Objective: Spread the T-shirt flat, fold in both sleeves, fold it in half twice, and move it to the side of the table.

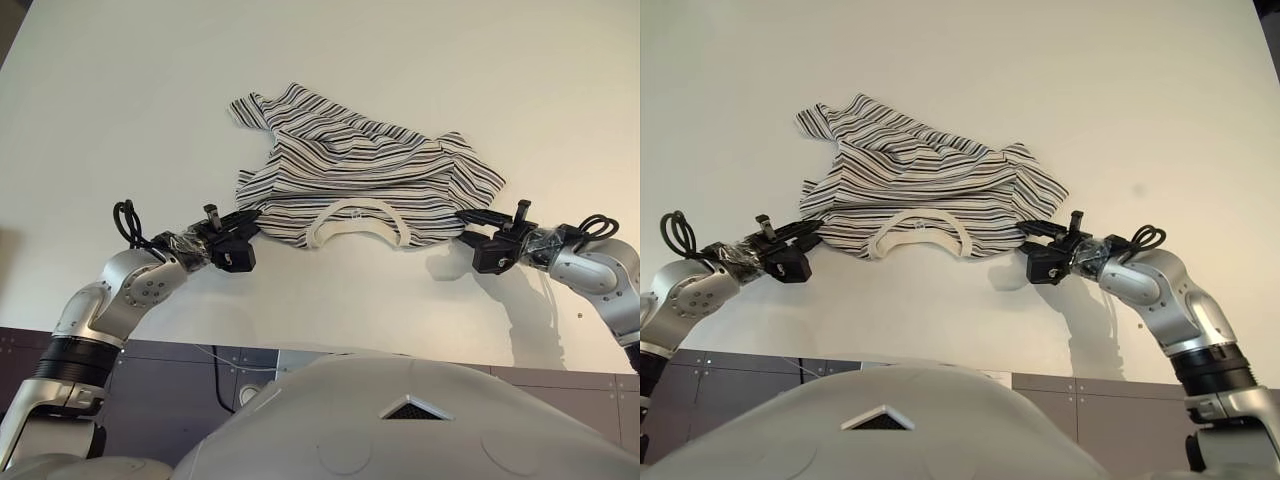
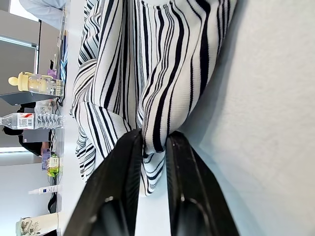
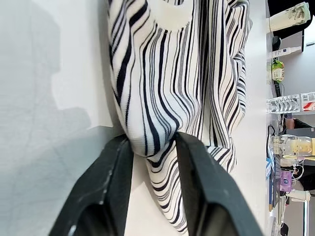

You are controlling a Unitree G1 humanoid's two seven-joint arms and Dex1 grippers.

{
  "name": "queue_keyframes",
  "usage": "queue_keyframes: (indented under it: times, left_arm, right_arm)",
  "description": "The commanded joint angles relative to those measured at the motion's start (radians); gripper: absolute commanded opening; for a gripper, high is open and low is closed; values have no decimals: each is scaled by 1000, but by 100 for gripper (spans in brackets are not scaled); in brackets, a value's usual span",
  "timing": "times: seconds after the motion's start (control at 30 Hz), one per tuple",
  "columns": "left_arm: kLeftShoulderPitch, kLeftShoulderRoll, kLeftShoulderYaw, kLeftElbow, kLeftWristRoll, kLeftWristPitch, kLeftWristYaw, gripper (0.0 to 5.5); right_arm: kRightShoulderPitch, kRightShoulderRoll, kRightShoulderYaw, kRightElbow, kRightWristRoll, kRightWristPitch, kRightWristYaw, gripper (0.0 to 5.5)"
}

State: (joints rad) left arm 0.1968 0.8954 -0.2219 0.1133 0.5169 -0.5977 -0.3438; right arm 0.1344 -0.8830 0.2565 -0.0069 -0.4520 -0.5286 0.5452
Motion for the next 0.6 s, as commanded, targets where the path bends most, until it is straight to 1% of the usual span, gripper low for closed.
queue_keyframes:
  times: [0.03,0.1,0.13,0.2,0.3,0.4,0.47,0.5,0.57,0.6]
  left_arm:
    - [60,-18,-74,68,51,36,-52,33]
    - [64,-15,-75,67,42,38,-60,12]
    - [66,-11,-75,65,38,37,-63,10]
    - [79,-6,-65,47,2,53,-82,10]
    - [105,-17,-38,-36,-125,114,-140,10]
    - [108,-22,-38,-79,-174,153,-178,10]
    - [109,-26,-22,-96,-217,179,-199,10]
    - [111,-35,6,-121,-277,213,-210,10]
    - [78,-101,119,-218,-518,373,-209,10]
    - [25,-148,196,-269,-678,476,-181,10]
  right_arm:
    - [-1,11,24,48,-67,18,-10,83]
    - [-8,23,31,58,-77,21,-18,36]
    - [-8,27,34,58,-79,22,-21,17]
    - [-5,30,33,55,-68,19,-24,13]
    - [-15,40,7,32,46,12,4,13]
    - [-33,73,-2,14,132,51,34,13]
    - [-25,100,-24,-16,228,128,68,13]
    - [-27,123,-48,-45,313,204,89,13]
    - [-83,191,-122,-110,520,416,99,13]
    - [-144,237,-168,-121,610,522,70,13]
